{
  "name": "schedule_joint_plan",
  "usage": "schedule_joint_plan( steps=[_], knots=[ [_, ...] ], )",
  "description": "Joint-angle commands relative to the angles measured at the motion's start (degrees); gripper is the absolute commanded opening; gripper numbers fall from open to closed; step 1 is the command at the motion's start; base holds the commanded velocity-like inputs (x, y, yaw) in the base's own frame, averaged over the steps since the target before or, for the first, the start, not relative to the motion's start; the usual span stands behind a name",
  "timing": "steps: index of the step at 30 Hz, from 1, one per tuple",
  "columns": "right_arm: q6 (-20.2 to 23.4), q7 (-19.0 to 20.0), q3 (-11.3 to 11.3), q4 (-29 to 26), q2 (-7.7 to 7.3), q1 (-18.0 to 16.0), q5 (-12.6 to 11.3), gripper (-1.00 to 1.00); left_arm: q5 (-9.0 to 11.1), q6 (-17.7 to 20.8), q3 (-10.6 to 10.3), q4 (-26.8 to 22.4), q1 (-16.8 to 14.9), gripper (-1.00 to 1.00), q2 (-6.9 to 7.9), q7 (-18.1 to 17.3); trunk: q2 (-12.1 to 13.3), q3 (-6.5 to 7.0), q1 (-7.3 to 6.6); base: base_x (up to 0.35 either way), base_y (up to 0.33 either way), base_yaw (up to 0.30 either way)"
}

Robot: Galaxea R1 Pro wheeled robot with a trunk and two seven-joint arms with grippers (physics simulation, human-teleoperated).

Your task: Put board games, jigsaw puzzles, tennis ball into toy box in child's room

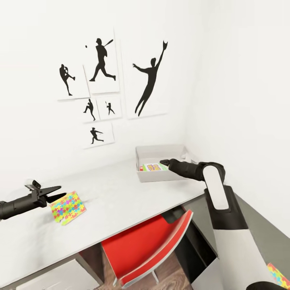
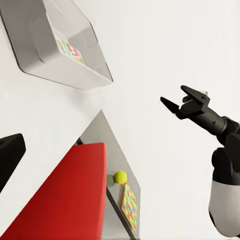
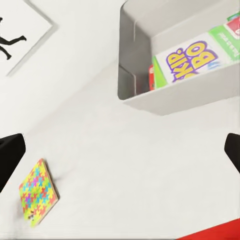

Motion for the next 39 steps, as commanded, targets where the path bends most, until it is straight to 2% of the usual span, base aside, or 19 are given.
schedule_joint_plan(
  steps=[1,4,10,16,24,39],
  knots=[
    [0.2,-1.1,0.3,-0.3,0.32,-0.2,-0.5,1.00,0.2,0.6,-0.2,0.0,-0.1,1.00,0.30,-0.4,-0.1,-0.13,0.03,-0.161,0.115,0.000],
    [0.2,-2.3,1.1,-1.1,1.12,-0.6,-0.4,1.00,0.3,0.6,-0.2,0.1,-0.1,1.00,1.08,-1.0,-0.1,-0.14,0.03,-0.210,0.145,0.012],
    [-0.3,-2.9,1.7,-1.4,2.12,-0.8,-0.4,1.00,0.3,0.6,-0.2,0.1,-0.1,1.00,1.45,-1.4,-0.1,-0.22,0.03,-0.251,0.157,0.156],
    [-0.5,-3.1,3.3,-1.3,3.37,-0.8,-0.1,1.00,0.4,0.6,-0.2,0.1,-0.1,1.00,1.73,-1.4,-0.1,-0.36,0.03,-0.268,0.081,0.252],
    [-0.6,-4.1,5.0,-1.1,3.58,-0.8,0.0,1.00,0.4,0.6,-0.2,0.2,-0.1,1.00,1.85,-1.5,-0.1,-0.55,0.03,-0.133,0.010,0.270],
    [-0.6,-6.1,5.2,-0.6,3.57,-0.8,0.0,1.00,0.4,0.6,-0.2,0.2,-0.1,1.00,1.86,-1.5,-0.1,-1.01,0.03,0.008,0.007,0.272]
  ],
)
